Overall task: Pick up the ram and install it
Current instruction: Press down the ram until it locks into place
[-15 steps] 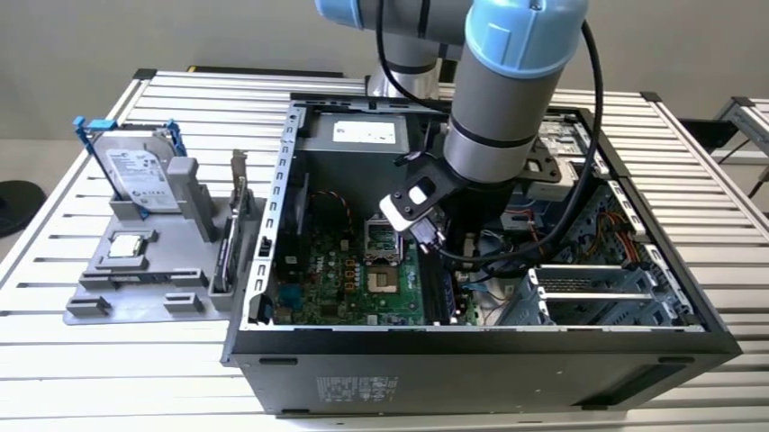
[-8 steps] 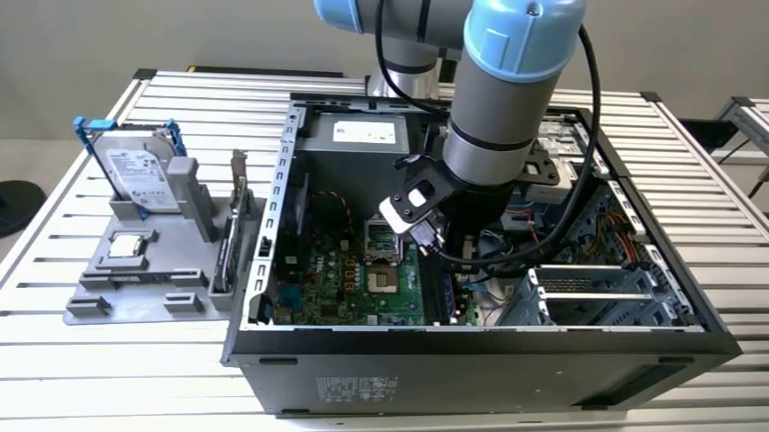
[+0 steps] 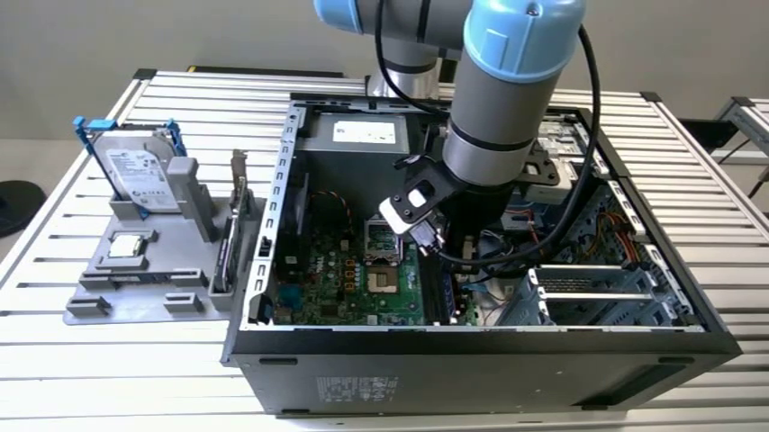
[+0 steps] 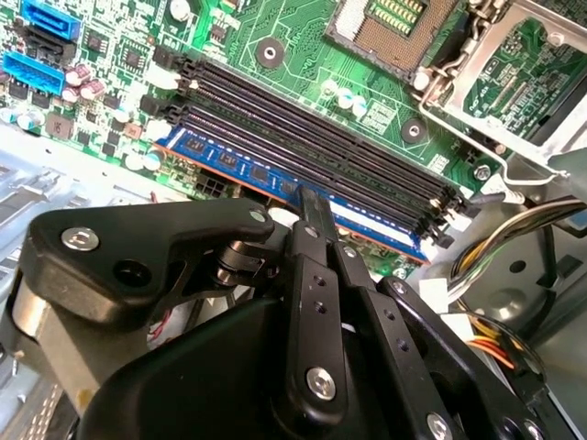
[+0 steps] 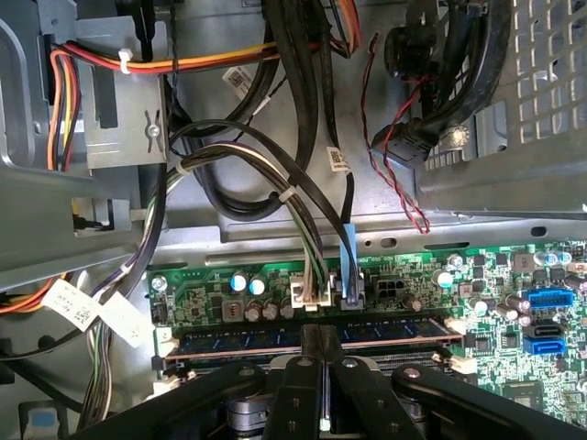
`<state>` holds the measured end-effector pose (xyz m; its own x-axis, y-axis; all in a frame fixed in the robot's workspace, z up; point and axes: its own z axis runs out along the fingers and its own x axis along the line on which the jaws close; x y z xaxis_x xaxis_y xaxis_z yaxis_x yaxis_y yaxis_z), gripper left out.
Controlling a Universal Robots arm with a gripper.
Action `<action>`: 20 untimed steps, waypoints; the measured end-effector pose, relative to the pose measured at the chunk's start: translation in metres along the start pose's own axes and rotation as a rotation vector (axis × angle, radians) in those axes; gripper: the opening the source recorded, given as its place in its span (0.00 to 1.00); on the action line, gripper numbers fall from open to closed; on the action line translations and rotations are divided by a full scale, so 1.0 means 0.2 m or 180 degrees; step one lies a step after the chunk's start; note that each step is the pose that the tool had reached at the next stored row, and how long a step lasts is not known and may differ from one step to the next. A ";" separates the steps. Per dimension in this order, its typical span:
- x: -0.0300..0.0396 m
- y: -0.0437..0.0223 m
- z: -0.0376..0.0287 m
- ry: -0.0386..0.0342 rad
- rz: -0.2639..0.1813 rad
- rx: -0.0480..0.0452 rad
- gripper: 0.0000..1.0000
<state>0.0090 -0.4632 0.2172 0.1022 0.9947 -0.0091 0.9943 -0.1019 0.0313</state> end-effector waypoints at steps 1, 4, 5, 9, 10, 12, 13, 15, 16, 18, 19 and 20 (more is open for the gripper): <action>-0.001 0.000 0.002 0.0001 0.0000 0.0000 0.00; -0.002 0.000 0.005 0.0001 0.0000 0.0001 0.00; -0.003 0.000 0.005 0.0000 0.0000 0.0001 0.00; -0.004 0.000 -0.003 0.0002 0.0000 0.0002 0.00; -0.004 0.001 -0.009 0.0010 0.0001 0.0002 0.00; -0.002 0.001 -0.025 0.0017 0.0000 0.0005 0.00; -0.003 0.002 -0.037 0.0015 0.0000 0.0007 0.00; -0.004 0.003 -0.066 0.0010 0.0000 0.0014 0.00; -0.004 0.003 -0.082 0.0010 0.0000 0.0017 0.00; -0.005 0.005 -0.111 0.0008 0.0000 0.0024 0.00; -0.005 0.005 -0.122 0.0008 0.0000 0.0026 0.00; -0.005 0.005 -0.135 0.0008 0.0000 0.0028 0.00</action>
<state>0.0092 -0.4639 0.2442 0.1022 0.9947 -0.0066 0.9945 -0.1020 0.0225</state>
